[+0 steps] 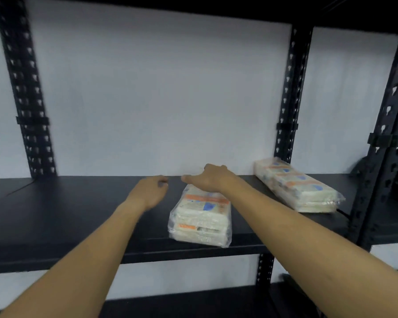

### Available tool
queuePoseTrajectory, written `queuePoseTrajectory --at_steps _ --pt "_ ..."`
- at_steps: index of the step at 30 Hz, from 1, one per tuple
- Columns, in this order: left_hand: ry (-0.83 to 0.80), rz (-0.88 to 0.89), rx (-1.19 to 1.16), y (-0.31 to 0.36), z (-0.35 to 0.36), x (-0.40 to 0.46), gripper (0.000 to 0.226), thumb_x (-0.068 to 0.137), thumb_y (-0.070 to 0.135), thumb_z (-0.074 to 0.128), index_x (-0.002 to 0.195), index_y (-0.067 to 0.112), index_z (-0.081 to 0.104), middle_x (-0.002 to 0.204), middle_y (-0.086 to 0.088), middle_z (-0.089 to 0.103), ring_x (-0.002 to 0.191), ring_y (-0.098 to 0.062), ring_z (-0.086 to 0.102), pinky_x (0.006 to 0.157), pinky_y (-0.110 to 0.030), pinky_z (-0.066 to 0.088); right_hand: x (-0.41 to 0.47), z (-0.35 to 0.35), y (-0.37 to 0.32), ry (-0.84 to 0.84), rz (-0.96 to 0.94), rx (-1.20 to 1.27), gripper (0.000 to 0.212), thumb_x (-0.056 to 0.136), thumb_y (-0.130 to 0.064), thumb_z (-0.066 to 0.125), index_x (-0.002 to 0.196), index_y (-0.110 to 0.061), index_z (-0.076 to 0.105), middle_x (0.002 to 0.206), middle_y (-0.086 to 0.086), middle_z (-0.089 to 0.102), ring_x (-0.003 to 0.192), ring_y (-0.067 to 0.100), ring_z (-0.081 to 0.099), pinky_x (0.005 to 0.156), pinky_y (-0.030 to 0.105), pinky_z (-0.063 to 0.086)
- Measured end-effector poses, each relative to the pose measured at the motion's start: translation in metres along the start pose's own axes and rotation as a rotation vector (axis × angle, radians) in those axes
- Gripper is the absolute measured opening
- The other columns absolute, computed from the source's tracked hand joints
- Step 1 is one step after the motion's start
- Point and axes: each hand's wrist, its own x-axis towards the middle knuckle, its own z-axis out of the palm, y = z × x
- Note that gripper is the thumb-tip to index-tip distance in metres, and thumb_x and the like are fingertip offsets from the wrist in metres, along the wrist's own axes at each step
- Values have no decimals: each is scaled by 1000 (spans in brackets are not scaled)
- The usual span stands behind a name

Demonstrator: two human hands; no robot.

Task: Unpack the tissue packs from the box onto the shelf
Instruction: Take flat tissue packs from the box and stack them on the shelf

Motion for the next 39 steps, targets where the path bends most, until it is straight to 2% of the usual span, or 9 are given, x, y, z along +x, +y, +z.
queuePoseTrajectory --at_steps 4,6,9,13,17,22,28,33,39 --pt "-46 -37 60 -22 17 -15 42 98 33 42 138 23 52 144 -2 51 130 -24 49 108 -38 38 2 19 -8 -24 28 -145 111 61 -94 43 146 -24 42 150 9 43 134 32 41 106 48 39" --pt "-46 -30 135 -25 22 -19 43 98 36 41 139 26 50 145 -1 50 130 -25 47 109 -40 37 0 19 -4 -68 18 -185 104 65 -88 50 148 -27 39 153 9 37 132 30 45 102 41 41" --pt "-39 -15 210 -25 25 -19 42 98 37 39 137 27 52 143 -2 51 128 -26 48 108 -41 37 0 6 9 -143 -37 -182 88 78 -69 59 152 -29 31 153 8 32 125 29 51 85 36 43" --pt "-25 1 238 -26 27 -19 40 98 37 39 133 27 55 139 -2 54 123 -26 51 106 -41 38 0 -13 32 -213 -81 -213 92 67 -60 64 149 -45 25 156 1 32 129 30 45 104 45 40" --pt "-11 -3 252 -24 27 -19 40 99 36 38 135 27 54 139 -3 53 123 -26 50 105 -40 38 2 -16 46 -202 -70 -183 86 75 -51 65 151 -43 24 157 4 26 132 30 41 104 43 39" --pt "-37 -53 297 -17 28 -16 38 99 36 37 132 25 53 134 -6 53 122 -27 48 102 -43 37 6 -6 44 -174 -15 -202 99 78 -69 62 157 -37 12 160 13 15 139 38 33 106 46 34" --pt "-40 -62 264 7 44 -7 39 98 35 37 132 24 52 134 -8 51 124 -27 45 109 -46 31 8 -7 41 -83 -58 -131 88 77 -44 68 153 -35 26 153 10 28 126 32 47 93 37 44" --pt "-26 -18 169 36 61 5 42 98 34 38 137 23 50 138 -9 48 126 -28 45 107 -44 34 12 -39 61 24 -94 50 75 75 -41 71 145 -29 46 148 0 46 129 22 47 90 30 38" --pt "-53 47 93 74 87 26 44 100 35 36 141 24 45 141 -8 46 128 -28 43 109 -44 33 23 -102 108 194 -54 -54 72 73 -46 70 140 -32 52 147 2 47 129 23 47 94 32 42"
